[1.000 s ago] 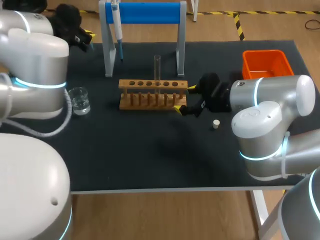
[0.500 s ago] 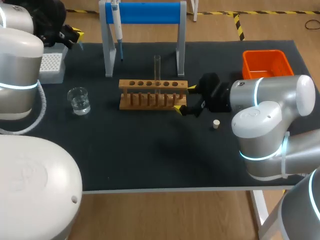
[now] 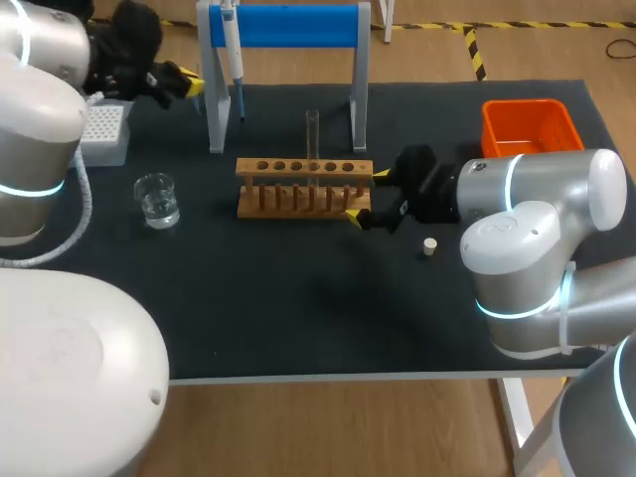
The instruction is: Invert the test tube, pick up the pipette, mount the tip to pipette, aspirate from beaker and dispense into the tube, eject the tip, return the pipette, and cap with the stopper.
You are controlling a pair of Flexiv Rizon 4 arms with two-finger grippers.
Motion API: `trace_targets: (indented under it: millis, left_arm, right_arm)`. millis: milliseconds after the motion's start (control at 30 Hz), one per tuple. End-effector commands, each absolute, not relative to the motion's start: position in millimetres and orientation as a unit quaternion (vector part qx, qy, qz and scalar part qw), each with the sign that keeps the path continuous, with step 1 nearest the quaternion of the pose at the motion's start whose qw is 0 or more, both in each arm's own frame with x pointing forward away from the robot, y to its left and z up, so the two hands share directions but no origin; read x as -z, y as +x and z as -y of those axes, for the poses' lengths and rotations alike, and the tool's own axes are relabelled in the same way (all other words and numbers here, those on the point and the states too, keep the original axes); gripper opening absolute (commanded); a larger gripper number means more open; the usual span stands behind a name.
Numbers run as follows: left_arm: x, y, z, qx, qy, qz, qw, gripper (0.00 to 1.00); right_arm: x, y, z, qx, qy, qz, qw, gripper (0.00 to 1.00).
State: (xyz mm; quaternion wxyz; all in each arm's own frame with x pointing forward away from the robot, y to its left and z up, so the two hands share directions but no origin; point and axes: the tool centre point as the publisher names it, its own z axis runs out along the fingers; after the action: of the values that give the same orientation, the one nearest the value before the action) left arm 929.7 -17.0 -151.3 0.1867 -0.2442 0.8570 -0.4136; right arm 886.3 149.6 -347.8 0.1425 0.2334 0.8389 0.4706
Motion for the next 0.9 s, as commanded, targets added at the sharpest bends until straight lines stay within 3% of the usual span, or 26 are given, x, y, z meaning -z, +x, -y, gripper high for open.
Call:
trace_targets:
  millis: [33,500,900]
  left_arm:
    - [138,916,41,0.382,-0.235,-0.879,0.159,0.0]
    - [132,883,114,0.333,-0.199,-0.918,0.082,0.0]
    - [131,864,143,0.343,-0.171,-0.922,0.059,0.0]
  right_arm:
    - [348,886,-149,-0.471,0.234,-0.839,0.142,1.0]
    - [348,886,-149,-0.471,0.234,-0.839,0.142,1.0]
    - [348,886,-149,-0.471,0.234,-0.839,0.142,1.0]
